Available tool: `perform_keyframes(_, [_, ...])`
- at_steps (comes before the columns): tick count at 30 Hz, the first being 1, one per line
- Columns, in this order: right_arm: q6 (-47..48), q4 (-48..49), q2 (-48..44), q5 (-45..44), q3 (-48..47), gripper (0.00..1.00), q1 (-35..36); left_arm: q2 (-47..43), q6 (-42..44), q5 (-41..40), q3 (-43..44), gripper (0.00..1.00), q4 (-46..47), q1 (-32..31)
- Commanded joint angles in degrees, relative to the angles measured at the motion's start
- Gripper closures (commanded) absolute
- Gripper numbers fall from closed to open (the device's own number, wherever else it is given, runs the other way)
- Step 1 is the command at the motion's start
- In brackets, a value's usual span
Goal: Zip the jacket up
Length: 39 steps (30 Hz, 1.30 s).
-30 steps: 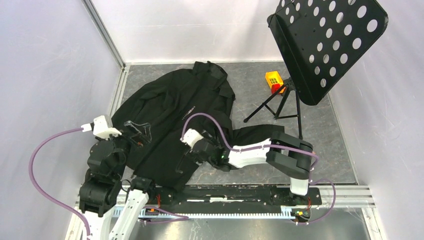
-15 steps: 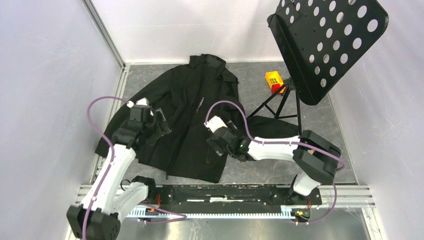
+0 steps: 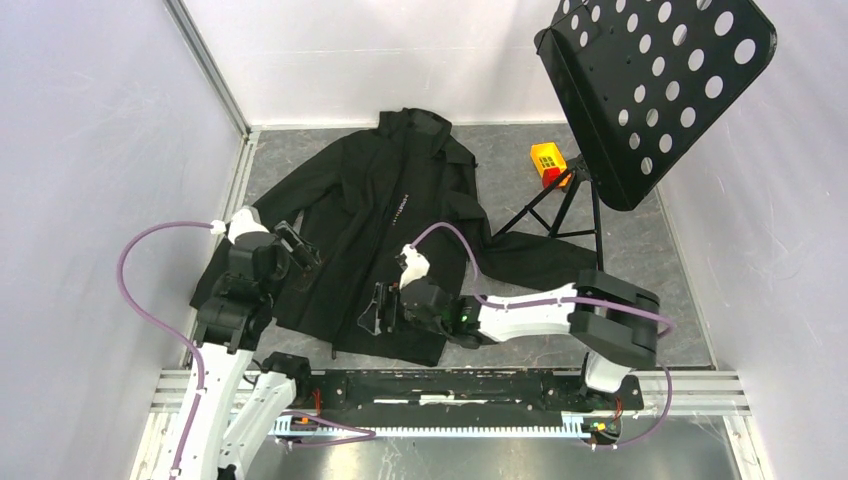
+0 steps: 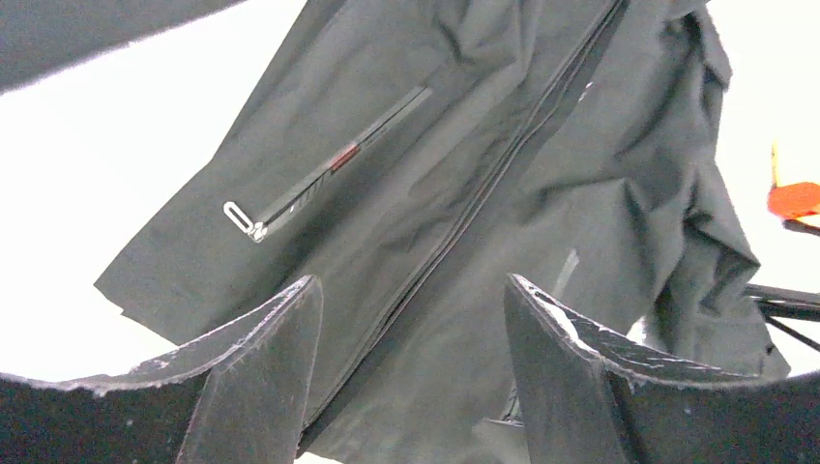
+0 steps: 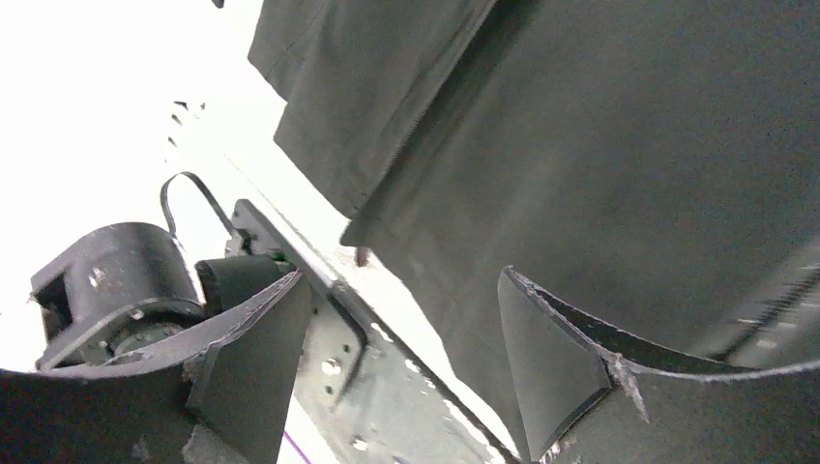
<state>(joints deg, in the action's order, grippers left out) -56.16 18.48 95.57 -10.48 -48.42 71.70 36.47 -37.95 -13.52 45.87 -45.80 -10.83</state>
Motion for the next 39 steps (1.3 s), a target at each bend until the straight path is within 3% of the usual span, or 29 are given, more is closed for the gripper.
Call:
perform_keyframes(1, [-13.8,4.1,5.4,0.4,-6.8,0.22,2.4,-0.3,3.6,-0.4,4.4,0.25,-3.3,0.4])
perform_keyframes(7, [-18.2,0.3,13.5,0.7,-14.6,0.29,3.9,-1.6,7.3,4.9,6.9,0.24,-5.6,0.4])
perform_keyframes(11, [-20.0,0.0,17.8,1.4,-17.3,0.42,3.9,-2.9,9.4,4.9,8.1,0.23,-7.1,0.4])
perform_keyframes(18, [-19.9,-2.1,22.9,0.9,-20.8,0.48,4.1,-3.1,11.0,6.4,9.8,0.22,-7.5,0.4])
perform_keyframes(22, [-18.3,-3.3,24.5,0.1,-21.7,0.62,4.0,-2.4,10.7,6.5,9.4,0.21,-7.5,0.4])
perform_keyframes(24, [-17.3,-3.0,25.0,0.2,-21.7,0.75,3.9,-2.1,9.9,6.6,8.7,0.21,-7.4,0.4])
perform_keyframes(26, [-14.1,-1.9,24.5,1.6,-21.1,0.97,3.6,-1.3,9.1,7.0,8.0,0.20,-7.4,0.4])
perform_keyframes(27, [-11.5,-1.3,23.5,2.1,-20.4,1.00,3.5,-0.9,8.5,7.4,7.8,0.20,-7.4,0.4])
perform_keyframes(34, [15.7,26.4,14.6,17.3,-2.6,1.00,0.8,2.6,5.1,16.8,2.0,0.25,-3.1,0.4])
perform_keyframes(36, [17.7,27.3,14.1,20.9,-1.0,1.00,-1.0,3.8,3.6,18.1,1.2,0.28,-1.9,0.4])
perform_keyframes(39, [16.6,36.5,14.2,26.4,3.3,1.00,-3.0,4.6,-0.1,23.3,-3.1,0.37,3.7,0.4])
